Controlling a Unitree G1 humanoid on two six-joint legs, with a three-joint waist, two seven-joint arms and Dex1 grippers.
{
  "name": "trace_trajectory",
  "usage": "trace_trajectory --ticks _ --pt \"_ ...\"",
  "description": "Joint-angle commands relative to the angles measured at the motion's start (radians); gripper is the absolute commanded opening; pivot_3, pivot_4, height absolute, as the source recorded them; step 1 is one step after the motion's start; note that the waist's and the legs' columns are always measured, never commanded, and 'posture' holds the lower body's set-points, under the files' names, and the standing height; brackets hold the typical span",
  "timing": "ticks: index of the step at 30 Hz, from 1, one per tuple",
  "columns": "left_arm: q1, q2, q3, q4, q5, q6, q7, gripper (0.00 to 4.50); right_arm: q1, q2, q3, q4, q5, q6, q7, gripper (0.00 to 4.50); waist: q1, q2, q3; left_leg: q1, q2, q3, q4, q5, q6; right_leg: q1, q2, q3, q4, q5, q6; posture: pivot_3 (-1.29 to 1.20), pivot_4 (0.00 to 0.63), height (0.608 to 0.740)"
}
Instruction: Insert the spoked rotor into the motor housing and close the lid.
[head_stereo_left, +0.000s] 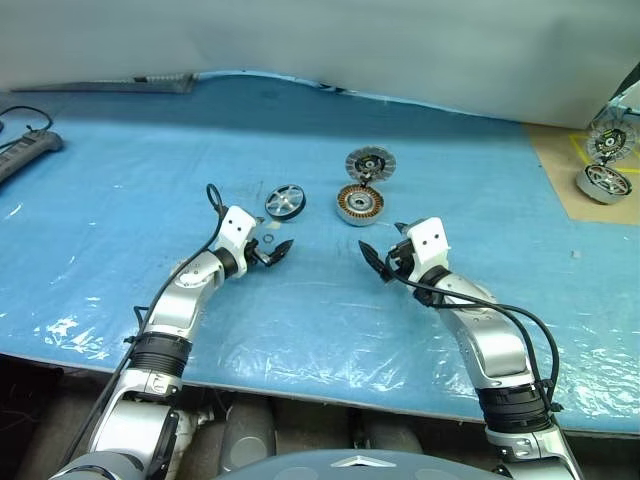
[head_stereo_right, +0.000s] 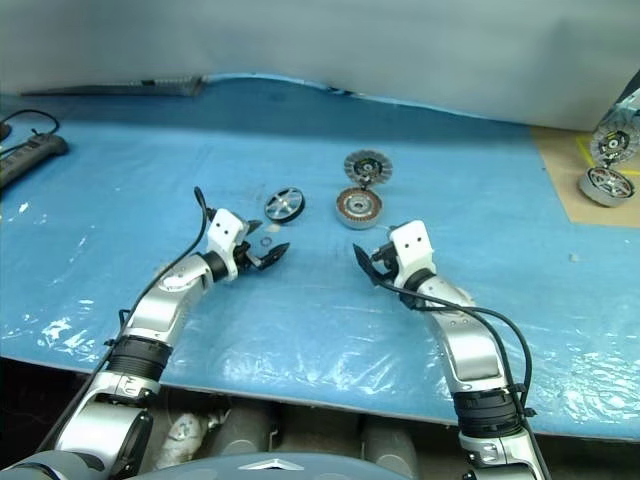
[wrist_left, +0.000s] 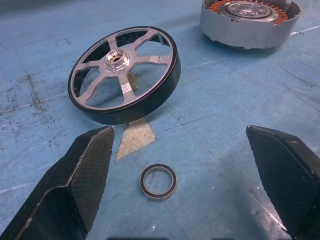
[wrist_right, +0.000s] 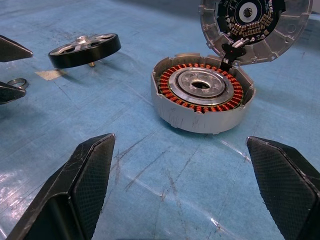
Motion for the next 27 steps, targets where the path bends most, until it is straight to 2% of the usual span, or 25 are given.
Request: trace_trajectory --ticks 1,27 --pt "-0.006 -0.002 -0.009 -0.019 0.002 -0.007 -0.007 4.5 -0.009 0.0 -0.001 -0.011 -0.006 -0.024 -0.002 4.48 0.0 0.0 0.0 0.0 0.0 0.0 0.0 0.0 0.0 0.0 0.0 0.0 0.0 0.0 0.0 0.0 0.15 0.74" --pt "-0.014 0.024 -0.017 -0.036 0.002 -0.004 -0.034 4.5 -0.018 0.008 0.008 -0.006 -0.014 -0.024 -0.004 4.48 0.0 0.0 0.0 0.0 0.0 0.0 0.0 0.0 0.0 0.0 0.0 0.0 0.0 0.0 0.0 0.0 0.15 0.74"
